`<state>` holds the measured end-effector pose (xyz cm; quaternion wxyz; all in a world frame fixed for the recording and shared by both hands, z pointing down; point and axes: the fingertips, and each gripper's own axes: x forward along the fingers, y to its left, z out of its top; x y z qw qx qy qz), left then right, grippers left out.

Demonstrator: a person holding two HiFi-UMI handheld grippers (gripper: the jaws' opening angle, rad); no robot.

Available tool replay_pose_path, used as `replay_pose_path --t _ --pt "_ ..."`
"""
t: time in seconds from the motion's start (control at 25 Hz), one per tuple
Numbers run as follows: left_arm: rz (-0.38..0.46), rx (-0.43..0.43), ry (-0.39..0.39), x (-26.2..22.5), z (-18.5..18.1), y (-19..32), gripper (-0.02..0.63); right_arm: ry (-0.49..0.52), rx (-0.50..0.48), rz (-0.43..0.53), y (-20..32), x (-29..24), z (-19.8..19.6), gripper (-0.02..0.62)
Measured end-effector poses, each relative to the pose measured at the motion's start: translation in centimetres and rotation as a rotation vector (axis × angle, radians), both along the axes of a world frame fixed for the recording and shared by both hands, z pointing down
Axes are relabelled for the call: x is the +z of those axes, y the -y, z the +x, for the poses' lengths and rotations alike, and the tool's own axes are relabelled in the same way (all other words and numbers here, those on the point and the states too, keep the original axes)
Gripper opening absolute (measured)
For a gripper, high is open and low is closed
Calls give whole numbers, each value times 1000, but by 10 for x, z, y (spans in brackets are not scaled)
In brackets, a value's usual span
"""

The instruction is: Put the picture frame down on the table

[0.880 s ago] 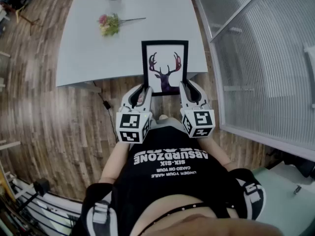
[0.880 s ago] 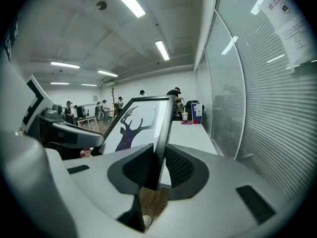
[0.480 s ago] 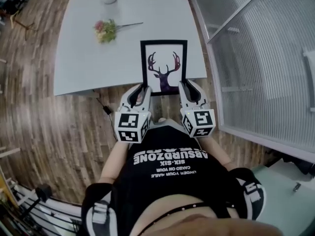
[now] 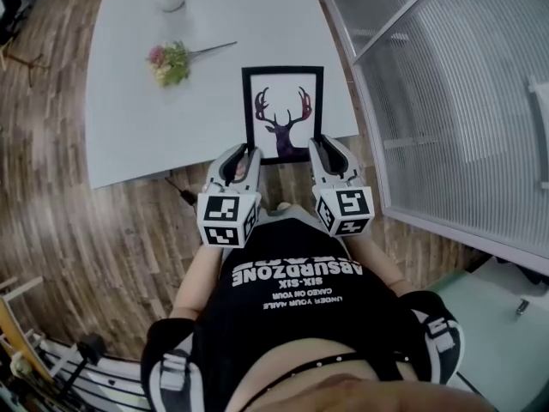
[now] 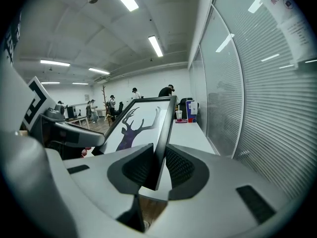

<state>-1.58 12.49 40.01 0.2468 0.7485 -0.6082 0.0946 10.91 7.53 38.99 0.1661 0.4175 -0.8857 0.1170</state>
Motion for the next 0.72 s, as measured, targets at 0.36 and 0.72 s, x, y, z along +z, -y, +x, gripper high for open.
replay_pose_path --t 0.36,0.72 --pt "-31 56 -7 15 -15 34 94 -5 59 -32 28 16 -12 91" --pt "-61 132 -8 30 -33 53 94 -26 128 -49 40 30 -28 91"
